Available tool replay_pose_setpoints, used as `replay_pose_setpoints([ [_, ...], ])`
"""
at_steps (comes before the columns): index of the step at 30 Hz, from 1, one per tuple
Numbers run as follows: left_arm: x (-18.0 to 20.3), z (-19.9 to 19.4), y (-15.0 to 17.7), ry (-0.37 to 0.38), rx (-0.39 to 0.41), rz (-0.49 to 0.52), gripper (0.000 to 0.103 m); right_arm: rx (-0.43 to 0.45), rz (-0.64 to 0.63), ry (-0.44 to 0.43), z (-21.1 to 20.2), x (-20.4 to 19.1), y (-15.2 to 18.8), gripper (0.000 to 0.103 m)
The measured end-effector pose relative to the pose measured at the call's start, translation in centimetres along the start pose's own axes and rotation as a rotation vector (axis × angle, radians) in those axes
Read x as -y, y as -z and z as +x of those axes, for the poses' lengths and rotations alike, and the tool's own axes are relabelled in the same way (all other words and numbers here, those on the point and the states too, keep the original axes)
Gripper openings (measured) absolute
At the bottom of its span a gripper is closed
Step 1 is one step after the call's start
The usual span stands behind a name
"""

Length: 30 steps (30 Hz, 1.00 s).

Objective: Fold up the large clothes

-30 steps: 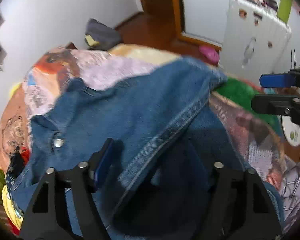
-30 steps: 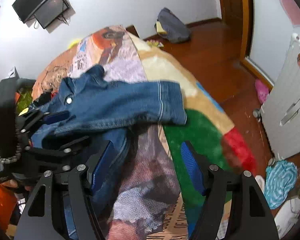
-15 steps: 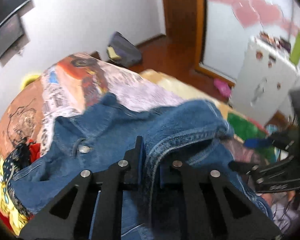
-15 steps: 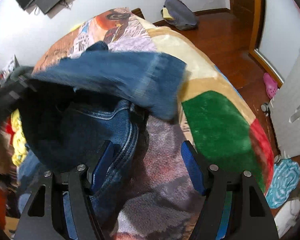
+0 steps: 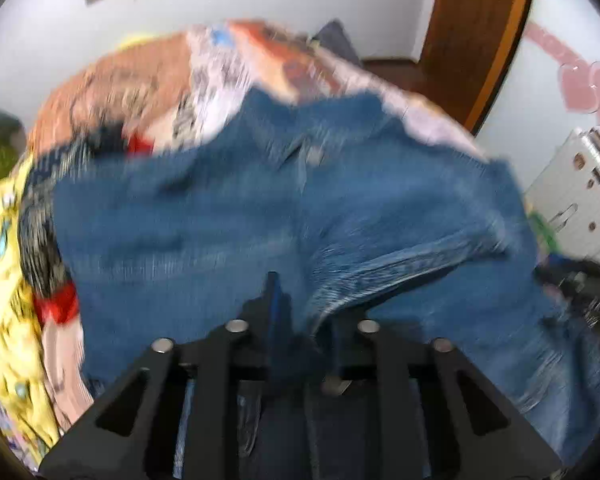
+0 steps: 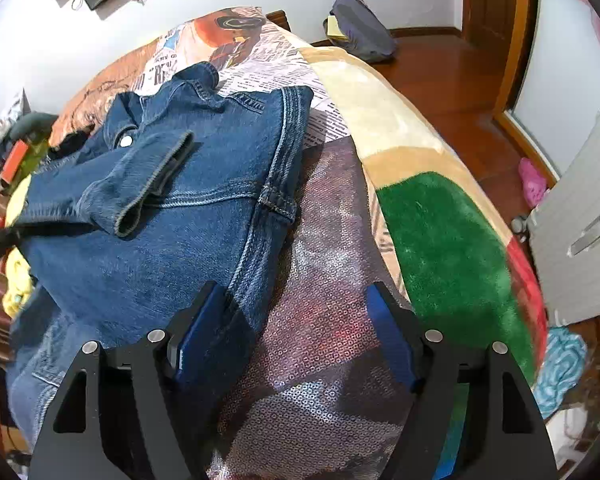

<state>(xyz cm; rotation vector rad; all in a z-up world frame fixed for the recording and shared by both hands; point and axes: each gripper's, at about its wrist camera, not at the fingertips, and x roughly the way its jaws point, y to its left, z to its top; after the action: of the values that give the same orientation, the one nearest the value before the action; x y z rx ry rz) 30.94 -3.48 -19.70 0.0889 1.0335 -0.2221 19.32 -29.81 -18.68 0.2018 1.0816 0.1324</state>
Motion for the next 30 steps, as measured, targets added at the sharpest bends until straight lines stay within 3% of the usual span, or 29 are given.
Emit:
replay_pose_setpoints([
  [2,-0.1,0.9,1.3,-0.021,-0.029,0.010,0.039,0.000,-0.004,0.011,0.0,-0.2,0.1,0.071],
  [7,1.3,0.0,1.6,-0.083,-0.009,0.094,0.043,-0.017,0.008,0.014,-0.1,-0.2,-0.2,0.071],
  [16,5.7,-2.0,-0.8,-0.068,0.082,0.241,0.050,0.028,0.007,-0.001,-1.6,-0.7,-1.2,0.071],
  [19,7.7,-1.3,-1.6,-0.050,0.075,0.290,0.051,0.037,0.005,-0.011,-1.6,-0.9,-1.5,0.071],
  [22,9.9,-0.1,-2.0,-0.031,0.062,0.358,0.060,0.020,0.005,-0.005,-0.8,-0.7,-1.3,0.071],
  [28,13.9,3.5,-2.4,-0.042,-0.020,0.494,0.061,-0.020,0.021,-0.022,0.6,-0.2,-0.5,0.071],
  [30,14.8,4.1,-2.5,-0.071,-0.011,0.531,0.061,-0.019,0.018,-0.024,0.4,-0.2,-0.5,0.071],
])
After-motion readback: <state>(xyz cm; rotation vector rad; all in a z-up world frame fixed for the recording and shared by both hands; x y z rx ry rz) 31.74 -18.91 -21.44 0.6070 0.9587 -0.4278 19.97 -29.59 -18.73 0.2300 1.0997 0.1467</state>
